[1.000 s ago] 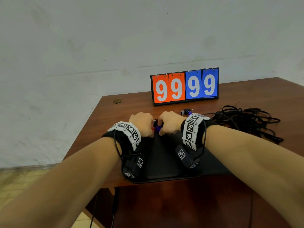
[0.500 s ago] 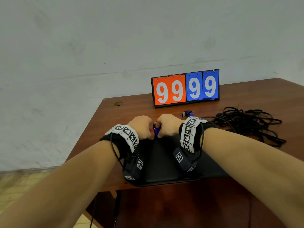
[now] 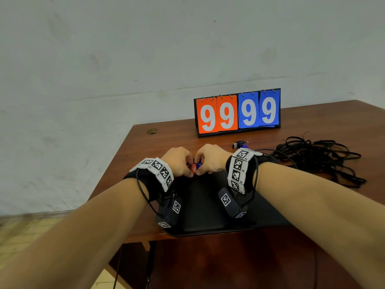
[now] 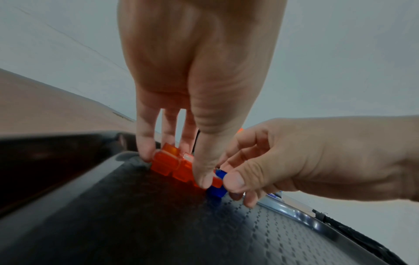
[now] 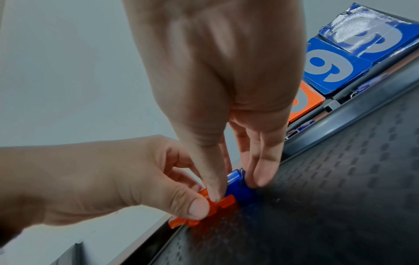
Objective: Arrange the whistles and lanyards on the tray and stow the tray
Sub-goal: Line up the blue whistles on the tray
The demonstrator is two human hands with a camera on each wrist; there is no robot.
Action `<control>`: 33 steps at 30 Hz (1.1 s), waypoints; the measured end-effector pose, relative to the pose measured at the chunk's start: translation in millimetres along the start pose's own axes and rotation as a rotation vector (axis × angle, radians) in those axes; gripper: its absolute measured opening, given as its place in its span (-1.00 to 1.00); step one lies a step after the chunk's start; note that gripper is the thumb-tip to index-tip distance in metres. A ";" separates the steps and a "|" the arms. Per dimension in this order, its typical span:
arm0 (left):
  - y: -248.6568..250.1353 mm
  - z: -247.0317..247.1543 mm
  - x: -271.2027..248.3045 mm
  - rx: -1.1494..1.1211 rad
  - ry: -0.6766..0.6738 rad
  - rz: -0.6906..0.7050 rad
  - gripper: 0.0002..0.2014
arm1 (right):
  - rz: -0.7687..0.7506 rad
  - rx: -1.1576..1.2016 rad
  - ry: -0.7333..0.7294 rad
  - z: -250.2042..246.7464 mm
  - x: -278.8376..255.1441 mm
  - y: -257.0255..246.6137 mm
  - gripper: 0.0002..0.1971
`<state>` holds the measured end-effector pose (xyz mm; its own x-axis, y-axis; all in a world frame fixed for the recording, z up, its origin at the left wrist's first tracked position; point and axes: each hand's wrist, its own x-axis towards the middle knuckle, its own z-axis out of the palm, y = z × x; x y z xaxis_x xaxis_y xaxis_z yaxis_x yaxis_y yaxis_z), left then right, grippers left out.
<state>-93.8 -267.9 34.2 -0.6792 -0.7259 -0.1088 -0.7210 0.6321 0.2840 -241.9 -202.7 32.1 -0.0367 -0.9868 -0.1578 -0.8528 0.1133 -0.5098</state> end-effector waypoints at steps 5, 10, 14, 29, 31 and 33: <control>-0.9 0.1 0.7 0.008 0.003 0.000 -0.55 | -0.014 -0.029 0.018 3.0 1.7 -2.4 -0.65; -1.8 -1.2 -0.1 0.017 -0.020 0.010 -0.54 | -0.017 -0.041 0.027 4.9 0.8 -4.2 -0.65; 0.6 -10.4 -3.3 0.023 0.003 -0.003 -0.58 | -0.038 -0.065 0.063 -3.7 -5.1 -1.3 -0.63; 77.5 -7.3 36.4 -0.122 0.100 -0.009 -0.73 | 0.170 0.252 0.272 -74.5 -66.8 90.1 -0.74; 83.7 -4.0 42.1 -0.122 0.089 -0.003 -0.71 | 0.188 0.255 0.279 -80.0 -70.5 103.3 -0.72; 87.1 -0.8 47.0 -0.121 0.091 -0.006 -0.69 | 0.202 0.253 0.296 -82.3 -69.1 114.2 -0.71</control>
<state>-188.4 -247.2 54.5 -0.6555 -0.7547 -0.0255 -0.6995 0.5941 0.3971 -379.6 -131.1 54.4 -0.3685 -0.9285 -0.0453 -0.6601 0.2957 -0.6905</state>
